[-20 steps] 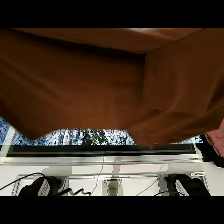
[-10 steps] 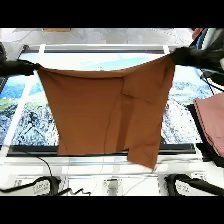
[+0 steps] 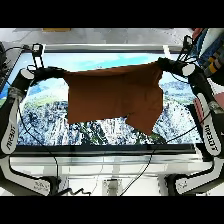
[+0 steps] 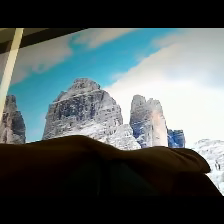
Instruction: Fold the clothes and pants, and hang the long-sleeved shirts on hangers.
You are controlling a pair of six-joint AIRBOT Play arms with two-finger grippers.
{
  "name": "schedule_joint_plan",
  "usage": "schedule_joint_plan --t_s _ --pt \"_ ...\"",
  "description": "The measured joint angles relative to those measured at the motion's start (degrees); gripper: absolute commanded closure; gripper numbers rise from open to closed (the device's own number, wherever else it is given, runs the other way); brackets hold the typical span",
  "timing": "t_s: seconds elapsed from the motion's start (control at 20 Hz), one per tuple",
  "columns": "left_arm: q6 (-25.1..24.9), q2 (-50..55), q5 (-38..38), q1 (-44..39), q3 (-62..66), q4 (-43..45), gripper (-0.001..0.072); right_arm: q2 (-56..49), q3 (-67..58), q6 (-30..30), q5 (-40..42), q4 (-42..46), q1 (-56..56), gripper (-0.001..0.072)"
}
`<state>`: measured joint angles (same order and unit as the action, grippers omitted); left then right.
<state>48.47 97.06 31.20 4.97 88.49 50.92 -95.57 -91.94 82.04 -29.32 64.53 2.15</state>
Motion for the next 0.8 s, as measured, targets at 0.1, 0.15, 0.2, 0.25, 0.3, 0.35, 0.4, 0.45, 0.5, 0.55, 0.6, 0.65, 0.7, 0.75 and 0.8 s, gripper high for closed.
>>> schedule_joint_plan --t_s 0.1,0.15,0.2,0.25,0.3,0.35,0.4,0.45,0.5,0.55,0.6,0.65,0.7,0.75,0.8 --pt "0.1 1.0 0.8 -0.5 -0.2 0.0 0.0694 -1.0 0.0 0.0 0.0 3.1 0.0 0.0698" --pt "0.2 1.6 1.8 -0.7 -0.3 0.0 0.0694 -1.5 0.0 0.0 0.0 4.7 0.0 0.0698" --pt "0.2 2.3 2.5 -1.0 -0.4 0.0 0.0694 -2.1 0.0 0.0 0.2 5.9 0.0 0.0698" --pt "0.2 3.0 3.1 -1.3 -0.4 0.0 0.0694 -2.8 0.0 0.0 0.4 6.7 0.0 0.0698" --pt "0.2 3.8 3.4 -1.6 -0.4 0.0 0.0694 -3.5 0.0 0.0 0.6 7.5 0.0 0.0698" --pt "0.2 4.5 3.8 -1.9 -0.5 0.0 0.0694 -4.3 0.0 0.0 0.8 7.9 0.0 0.0699" --pt "0.2 5.4 4.0 -2.2 -0.5 0.0 0.0694 -5.2 0.0 -0.1 0.9 8.3 0.0 0.0699" --pt "0.2 6.1 4.3 -2.5 -0.5 0.0 0.0694 -6.2 0.1 -0.1 0.6 8.8 0.0 0.0699" --pt "0.5 7.0 4.5 -2.6 -0.5 0.0 0.0694 -7.1 0.1 -0.1 -0.1 9.2 0.1 0.0699" --pt "0.7 7.6 4.6 -2.8 -0.5 0.0 0.0694 -8.0 0.0 -0.1 -1.5 9.7 0.1 0.0699" --pt "1.2 8.2 4.9 -2.9 -0.5 0.1 0.0693 -8.9 0.1 -0.1 -3.2 10.6 0.1 0.0699" --pt "1.7 8.7 5.4 -2.9 -0.5 0.1 0.0693 -9.6 0.1 -0.1 -5.2 11.3 0.1 0.0698" --pt "2.1 8.9 5.8 -2.9 -0.5 0.1 0.0660 -10.1 0.1 -0.1 -7.2 12.5 0.1 0.0691" --pt "2.1 9.1 6.2 -2.9 -0.5 0.1 0.0452 -10.5 0.1 -0.1 -9.0 13.2 0.1 0.0530" --pt "2.3 9.1 6.5 -2.9 -0.5 0.1 0.0084 -10.7 0.0 -0.1 -10.7 13.8 0.1 0.0250"
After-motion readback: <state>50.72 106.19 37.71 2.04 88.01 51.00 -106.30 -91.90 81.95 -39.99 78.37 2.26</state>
